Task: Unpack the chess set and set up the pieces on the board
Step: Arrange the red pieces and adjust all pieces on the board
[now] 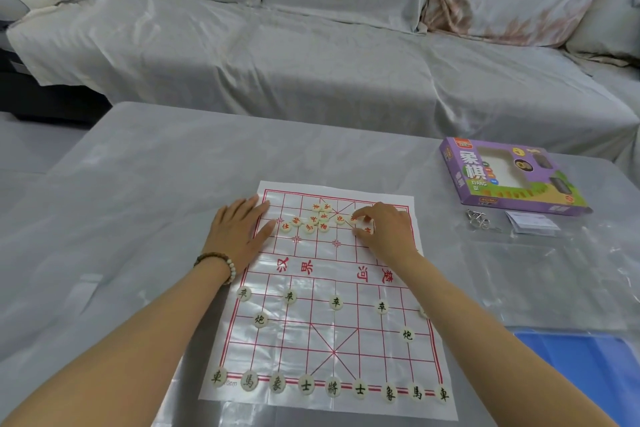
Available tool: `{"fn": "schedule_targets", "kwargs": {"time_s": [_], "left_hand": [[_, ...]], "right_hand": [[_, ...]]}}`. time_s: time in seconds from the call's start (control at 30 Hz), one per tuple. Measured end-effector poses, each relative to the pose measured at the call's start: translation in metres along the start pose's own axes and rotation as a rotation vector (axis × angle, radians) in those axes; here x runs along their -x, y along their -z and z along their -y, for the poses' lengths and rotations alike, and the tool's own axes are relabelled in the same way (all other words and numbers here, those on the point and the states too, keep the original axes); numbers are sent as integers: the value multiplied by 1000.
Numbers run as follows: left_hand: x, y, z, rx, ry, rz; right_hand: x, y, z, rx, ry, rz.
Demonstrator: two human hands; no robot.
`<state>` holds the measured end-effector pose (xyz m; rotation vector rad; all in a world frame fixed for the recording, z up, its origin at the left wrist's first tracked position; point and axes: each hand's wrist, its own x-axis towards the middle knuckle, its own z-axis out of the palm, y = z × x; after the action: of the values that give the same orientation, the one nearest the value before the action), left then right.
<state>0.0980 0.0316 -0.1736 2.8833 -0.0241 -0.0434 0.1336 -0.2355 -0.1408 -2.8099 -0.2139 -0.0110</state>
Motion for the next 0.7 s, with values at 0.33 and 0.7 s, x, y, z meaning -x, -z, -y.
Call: {"fn": "schedule_targets", "kwargs": {"time_s": [0.33,0.7], "left_hand": [[0,1,-4,-12,5,-28],[-1,-1,-3,-14,4,-35]], "right_hand": [[10,3,6,13,67,62],[25,-3,18,-48,133,69]]}}
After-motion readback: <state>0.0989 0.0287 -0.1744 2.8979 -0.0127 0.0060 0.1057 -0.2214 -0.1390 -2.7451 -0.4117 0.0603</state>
